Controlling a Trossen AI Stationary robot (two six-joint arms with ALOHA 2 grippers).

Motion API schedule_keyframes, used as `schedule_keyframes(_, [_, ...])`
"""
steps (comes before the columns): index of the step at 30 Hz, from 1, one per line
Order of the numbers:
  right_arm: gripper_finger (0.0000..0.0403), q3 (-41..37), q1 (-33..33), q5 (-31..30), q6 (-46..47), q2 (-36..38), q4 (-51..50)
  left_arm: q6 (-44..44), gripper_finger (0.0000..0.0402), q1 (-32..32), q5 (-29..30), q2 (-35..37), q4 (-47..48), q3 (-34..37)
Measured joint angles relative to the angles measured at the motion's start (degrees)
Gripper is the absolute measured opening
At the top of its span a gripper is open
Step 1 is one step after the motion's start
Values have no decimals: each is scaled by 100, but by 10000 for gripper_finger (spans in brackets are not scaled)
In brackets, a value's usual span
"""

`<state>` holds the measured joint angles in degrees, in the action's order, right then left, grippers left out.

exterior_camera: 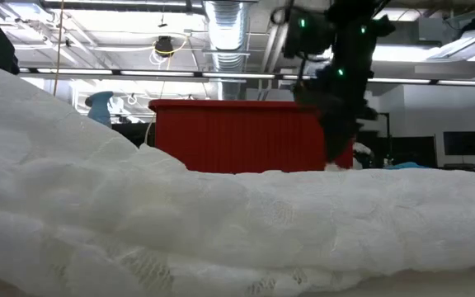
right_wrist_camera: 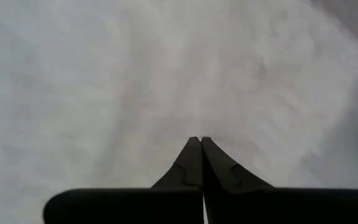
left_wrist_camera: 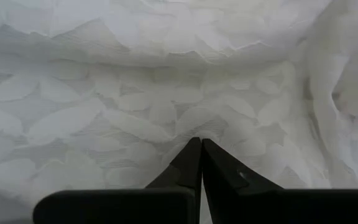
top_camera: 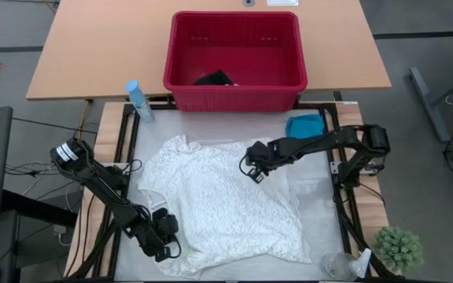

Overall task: Fold laundry
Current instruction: Fold the white blouse

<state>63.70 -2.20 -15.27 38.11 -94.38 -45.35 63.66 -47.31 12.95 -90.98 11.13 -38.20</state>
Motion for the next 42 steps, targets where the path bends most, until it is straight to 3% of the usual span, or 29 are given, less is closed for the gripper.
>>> schedule_keyframes(6, [17,-42,-62,-4,-104,-435,118,2,4,0,50,-9,-1,5])
schedule_keyframes(11, [17,-62,-177,-3,-34,-900,-382,42,4,-2,-74,-11,75,5])
schedule_keyframes(25, [16,-57,-479,-773,194,-711,-2558,-71,4,-90,-169,21,972,-35])
schedule_keyframes(30, [20,-57,-544,-739,89,-282,-2060,198,4,-117,-111,175,1405,-42])
schedule_keyframes(37, [22,-55,-257,-503,511,563,-1244,1301,0,-92,-239,1165,3337,-359])
schedule_keyframes(42, [18,-198,9,-300,650,605,-320,1842,0,-153,-779,1810,3668,-371])
